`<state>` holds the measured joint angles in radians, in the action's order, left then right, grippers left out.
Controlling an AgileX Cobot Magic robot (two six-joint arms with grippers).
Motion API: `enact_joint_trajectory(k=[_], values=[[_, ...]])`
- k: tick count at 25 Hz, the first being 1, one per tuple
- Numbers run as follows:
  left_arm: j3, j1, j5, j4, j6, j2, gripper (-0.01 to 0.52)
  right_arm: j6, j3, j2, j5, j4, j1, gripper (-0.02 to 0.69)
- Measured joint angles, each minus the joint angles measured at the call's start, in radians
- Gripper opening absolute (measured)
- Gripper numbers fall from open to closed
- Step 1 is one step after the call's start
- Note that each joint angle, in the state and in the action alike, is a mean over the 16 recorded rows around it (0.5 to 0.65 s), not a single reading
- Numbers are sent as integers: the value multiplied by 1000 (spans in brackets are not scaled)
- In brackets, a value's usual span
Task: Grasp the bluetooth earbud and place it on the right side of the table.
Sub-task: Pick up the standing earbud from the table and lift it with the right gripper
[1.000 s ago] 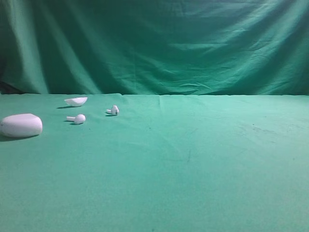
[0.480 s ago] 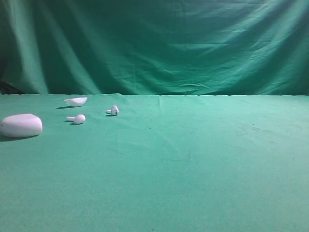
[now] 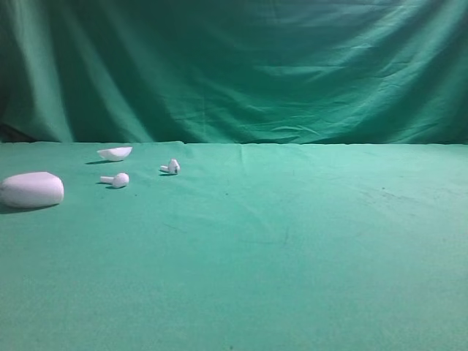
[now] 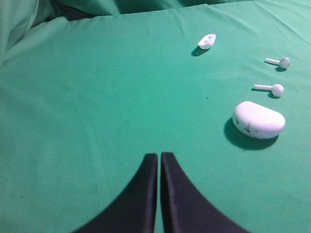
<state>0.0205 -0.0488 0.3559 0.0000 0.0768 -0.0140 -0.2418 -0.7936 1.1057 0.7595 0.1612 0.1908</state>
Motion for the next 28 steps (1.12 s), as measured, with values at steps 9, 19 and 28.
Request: enact_joint_trajectory(k=[9,19,28], values=[[0,0,0,0,0,0,0,-38,-450,477,163,-28,229,0],[0,0,0,0,0,0,0,-5,-931,913,226,-110,423,99],[0,0,0,0,0,0,0,71,-1256,1192,278,-133,487,306]])
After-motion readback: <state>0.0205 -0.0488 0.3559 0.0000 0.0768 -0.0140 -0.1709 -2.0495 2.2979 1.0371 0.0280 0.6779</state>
